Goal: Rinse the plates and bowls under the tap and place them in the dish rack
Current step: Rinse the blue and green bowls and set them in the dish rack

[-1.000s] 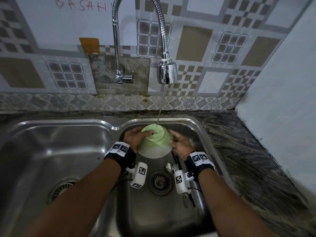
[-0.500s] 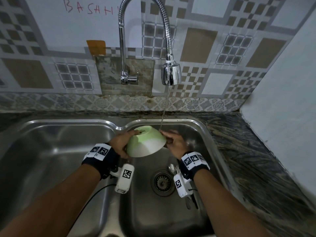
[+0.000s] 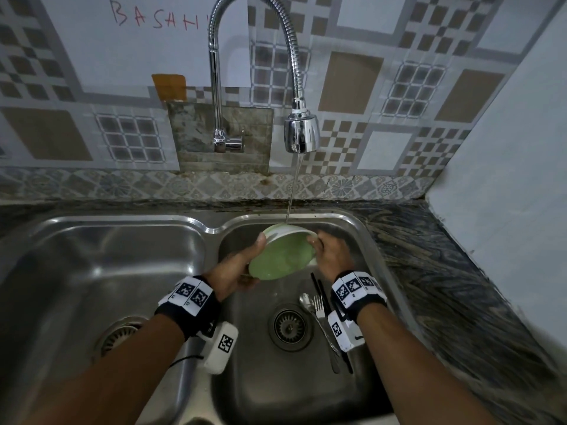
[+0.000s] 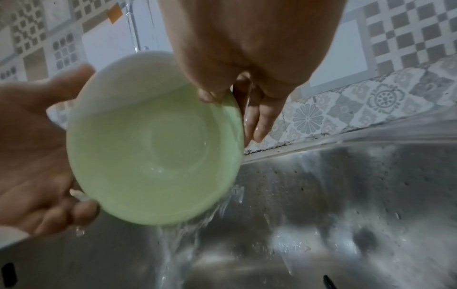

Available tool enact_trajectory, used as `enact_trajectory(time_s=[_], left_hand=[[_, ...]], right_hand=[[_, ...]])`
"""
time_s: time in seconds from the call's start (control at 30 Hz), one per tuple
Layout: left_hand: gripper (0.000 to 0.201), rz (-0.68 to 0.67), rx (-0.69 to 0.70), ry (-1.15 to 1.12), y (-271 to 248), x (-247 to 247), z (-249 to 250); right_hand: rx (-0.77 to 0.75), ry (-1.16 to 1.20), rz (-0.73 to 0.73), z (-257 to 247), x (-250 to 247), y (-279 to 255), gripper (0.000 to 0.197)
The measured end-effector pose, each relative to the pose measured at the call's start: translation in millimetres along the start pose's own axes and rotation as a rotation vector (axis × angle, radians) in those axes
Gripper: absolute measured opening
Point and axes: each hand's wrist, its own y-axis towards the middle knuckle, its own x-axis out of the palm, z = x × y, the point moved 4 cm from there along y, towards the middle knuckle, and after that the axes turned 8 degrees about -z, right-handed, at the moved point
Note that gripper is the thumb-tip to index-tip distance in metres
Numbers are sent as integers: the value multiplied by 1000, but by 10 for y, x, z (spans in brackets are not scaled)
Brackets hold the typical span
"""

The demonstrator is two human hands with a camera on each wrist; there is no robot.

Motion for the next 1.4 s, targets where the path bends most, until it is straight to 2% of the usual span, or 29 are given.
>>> enact_trajectory(time_s=[0.1,0.2,0.27,0.4,0.47,0.63,0.77,0.83,0.9,1.07,1.13,1.23,1.4], left_hand=[[31,-19,175,263,-31,76,87],[51,67,364,387,72,50,169],[64,90,450,566,120,36,207],[66,112,449,716,216,6,219],[62,95,438,713,284,13,211],[64,9,411,702,371,143,311],[67,-50,413,720,442,189,372],[64,-89,430,686,457,187,379],[62,-109,451,621,441,181,391],[56,-59,505,428,368,40,376],[60,-15,535,359,303,-19,381],[51,82,577,255,248,-147,324],[55,147,564,186,91,-373,192]], right_hand=[[73,-7,15,105,-47,8,40],[98,1,-5,133,-8,-10,35],[129,30,-22,135,14,-33,29],[159,60,-42,195,13,-70,21],[161,79,-45,232,-2,-96,23],[167,206,-28,397,-32,-214,55],[140,345,-13,520,-31,-322,61],[127,383,5,502,-77,-362,67],[107,382,14,425,-131,-380,64],[27,332,-8,201,-200,-246,50],[18,303,-29,115,-201,-155,50],[34,292,-56,-47,-175,-23,50],[21,300,-219,-285,3,31,56]])
